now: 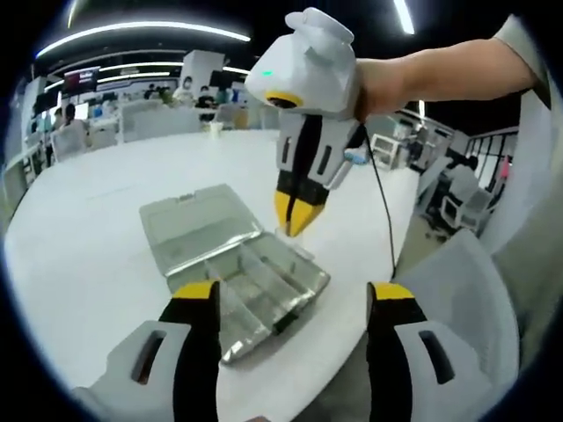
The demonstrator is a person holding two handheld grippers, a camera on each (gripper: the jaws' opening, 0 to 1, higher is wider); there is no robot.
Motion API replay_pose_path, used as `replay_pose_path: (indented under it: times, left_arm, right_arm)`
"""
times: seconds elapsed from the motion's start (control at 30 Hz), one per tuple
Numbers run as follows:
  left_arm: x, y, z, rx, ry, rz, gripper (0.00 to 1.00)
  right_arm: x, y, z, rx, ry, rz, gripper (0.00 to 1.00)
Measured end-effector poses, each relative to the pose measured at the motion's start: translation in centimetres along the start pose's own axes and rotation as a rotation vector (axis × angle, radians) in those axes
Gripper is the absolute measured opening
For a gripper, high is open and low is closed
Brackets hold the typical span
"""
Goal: Insert the divider into the dual guide fixture by aligning both edges with the guide slots and pushing it downward to the bottom, including one-sided entry, uneven engagement, binding, and posture correction.
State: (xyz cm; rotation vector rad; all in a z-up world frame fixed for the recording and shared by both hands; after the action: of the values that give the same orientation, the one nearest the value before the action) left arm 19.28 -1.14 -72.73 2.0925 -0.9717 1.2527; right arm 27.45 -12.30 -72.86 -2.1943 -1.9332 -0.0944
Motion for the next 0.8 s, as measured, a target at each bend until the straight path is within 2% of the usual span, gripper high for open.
replay_pose_path:
  times: [0.8]
  left_arm:
    - [-0.34, -0.10, -0.08, 0.009, -0.012, -0.013, 0.66]
  right_arm:
    - [0.30, 0.00, 0.98, -0.012, -0.037, -0.034, 0.00]
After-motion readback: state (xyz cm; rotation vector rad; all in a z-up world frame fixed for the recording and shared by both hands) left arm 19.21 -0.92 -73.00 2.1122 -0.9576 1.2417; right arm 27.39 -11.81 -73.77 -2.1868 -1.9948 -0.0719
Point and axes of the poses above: the point that each gripper's makers call its tool centre point, and the gripper's own axes: z roughly forward along the fingers, y roughly to its right, x roughly out of its top, the point moved 6 cm from there along -z, roughly backward along the fingers, and after that the axes turned 9 degrees about z, right-handed, at the moved point
